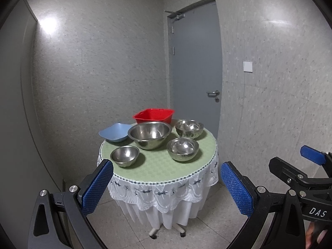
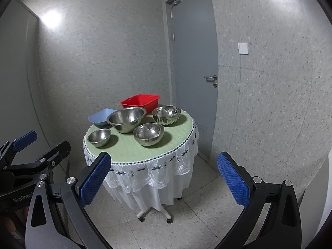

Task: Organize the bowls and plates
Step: 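Move both grippers toward the large steel bowl's rim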

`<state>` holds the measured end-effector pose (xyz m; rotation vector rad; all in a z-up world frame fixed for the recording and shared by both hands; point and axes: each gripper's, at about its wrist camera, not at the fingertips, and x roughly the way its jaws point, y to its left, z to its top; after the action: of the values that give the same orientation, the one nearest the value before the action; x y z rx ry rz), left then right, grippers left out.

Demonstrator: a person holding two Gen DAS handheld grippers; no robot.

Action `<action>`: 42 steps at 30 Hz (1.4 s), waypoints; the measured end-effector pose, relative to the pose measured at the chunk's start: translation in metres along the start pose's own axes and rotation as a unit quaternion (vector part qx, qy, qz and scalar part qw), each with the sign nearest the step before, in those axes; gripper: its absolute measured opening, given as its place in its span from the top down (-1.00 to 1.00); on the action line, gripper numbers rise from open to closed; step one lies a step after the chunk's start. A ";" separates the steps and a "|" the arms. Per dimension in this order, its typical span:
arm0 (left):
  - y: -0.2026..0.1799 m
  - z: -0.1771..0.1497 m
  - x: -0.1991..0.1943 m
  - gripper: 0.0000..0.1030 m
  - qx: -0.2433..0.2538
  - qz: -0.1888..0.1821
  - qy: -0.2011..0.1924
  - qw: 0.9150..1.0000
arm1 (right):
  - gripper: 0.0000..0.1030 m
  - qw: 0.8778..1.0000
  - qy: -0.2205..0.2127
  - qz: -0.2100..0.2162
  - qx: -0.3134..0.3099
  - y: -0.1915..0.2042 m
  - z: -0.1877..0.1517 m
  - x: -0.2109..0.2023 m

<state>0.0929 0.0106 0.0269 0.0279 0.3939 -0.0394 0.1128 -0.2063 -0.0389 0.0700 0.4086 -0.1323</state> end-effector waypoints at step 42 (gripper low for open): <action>0.173 0.170 0.559 -0.77 -0.030 0.007 0.306 0.951 | -0.96 0.959 0.278 0.044 0.042 0.073 0.107 0.466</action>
<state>0.6819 0.1595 -0.0276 -0.0184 1.0174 -0.0034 0.5885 -0.1972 -0.1245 0.2114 0.9615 -0.0402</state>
